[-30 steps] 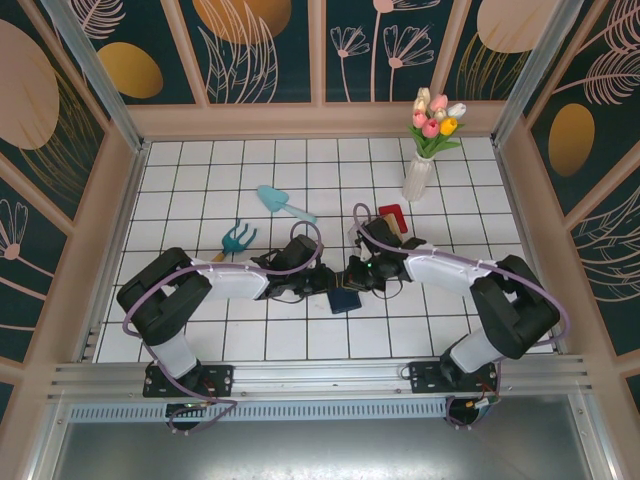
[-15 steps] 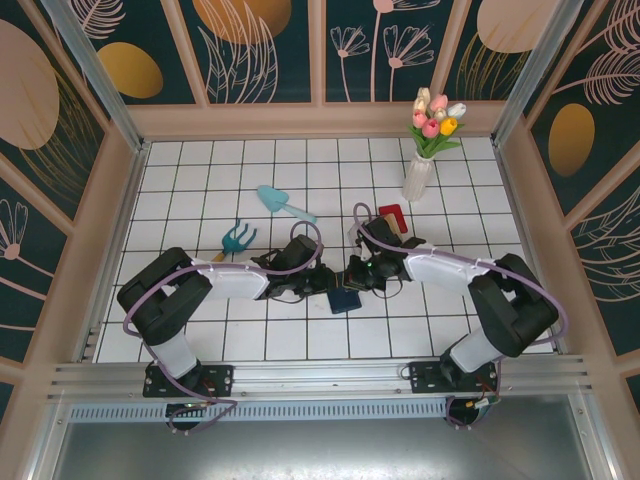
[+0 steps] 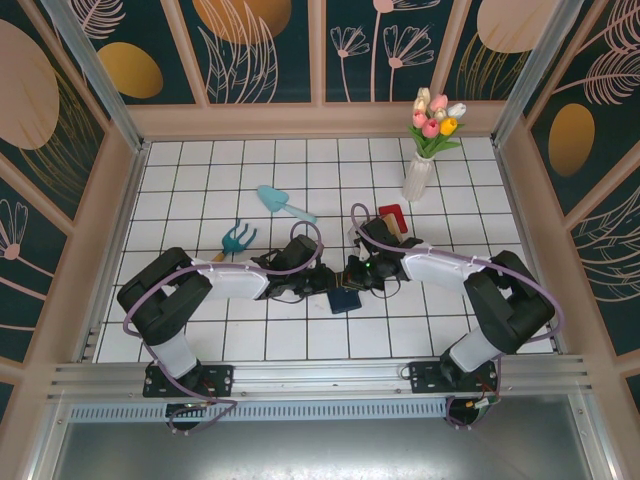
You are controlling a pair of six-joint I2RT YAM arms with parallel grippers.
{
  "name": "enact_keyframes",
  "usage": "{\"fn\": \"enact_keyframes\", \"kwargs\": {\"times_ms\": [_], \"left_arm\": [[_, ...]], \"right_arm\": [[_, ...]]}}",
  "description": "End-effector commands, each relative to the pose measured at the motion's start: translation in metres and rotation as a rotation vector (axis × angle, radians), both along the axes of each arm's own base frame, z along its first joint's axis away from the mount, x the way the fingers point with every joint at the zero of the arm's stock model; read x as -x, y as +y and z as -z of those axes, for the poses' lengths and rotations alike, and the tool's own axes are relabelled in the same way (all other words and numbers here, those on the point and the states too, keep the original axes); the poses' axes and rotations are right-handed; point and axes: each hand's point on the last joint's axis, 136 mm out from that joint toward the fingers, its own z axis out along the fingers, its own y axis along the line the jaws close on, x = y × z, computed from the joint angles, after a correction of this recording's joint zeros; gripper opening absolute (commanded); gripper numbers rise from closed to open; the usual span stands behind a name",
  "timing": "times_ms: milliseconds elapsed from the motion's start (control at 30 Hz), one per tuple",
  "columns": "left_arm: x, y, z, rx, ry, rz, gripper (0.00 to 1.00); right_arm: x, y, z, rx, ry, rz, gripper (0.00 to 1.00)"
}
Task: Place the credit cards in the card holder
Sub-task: Close the button on the card holder.
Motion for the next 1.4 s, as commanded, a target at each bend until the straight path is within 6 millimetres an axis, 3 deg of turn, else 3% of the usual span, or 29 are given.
{"fn": "enact_keyframes", "kwargs": {"times_ms": [0,167,800,933,1267,1367], "left_arm": [[0.021,0.024,0.040,-0.131,0.098,-0.001,0.22],[0.021,0.024,0.039,-0.130,0.098,-0.002,0.22],[0.020,0.023,0.041,-0.130,0.101,0.002,0.22],[0.021,0.022,0.041,-0.127,0.103,0.005,0.22],[0.022,0.023,0.042,-0.128,0.102,0.004,0.22],[0.022,0.023,0.042,-0.130,0.102,0.004,0.22]], "right_arm": [[0.006,-0.006,-0.007,0.047,0.000,-0.014,0.00],[0.007,-0.006,-0.015,0.040,-0.008,-0.021,0.00],[0.015,0.003,0.006,0.027,0.039,-0.049,0.00],[0.016,-0.006,0.018,0.080,0.048,-0.028,0.00],[0.040,-0.045,0.060,0.242,0.133,0.015,0.00],[0.045,-0.055,0.069,0.213,0.159,0.059,0.00]]}}
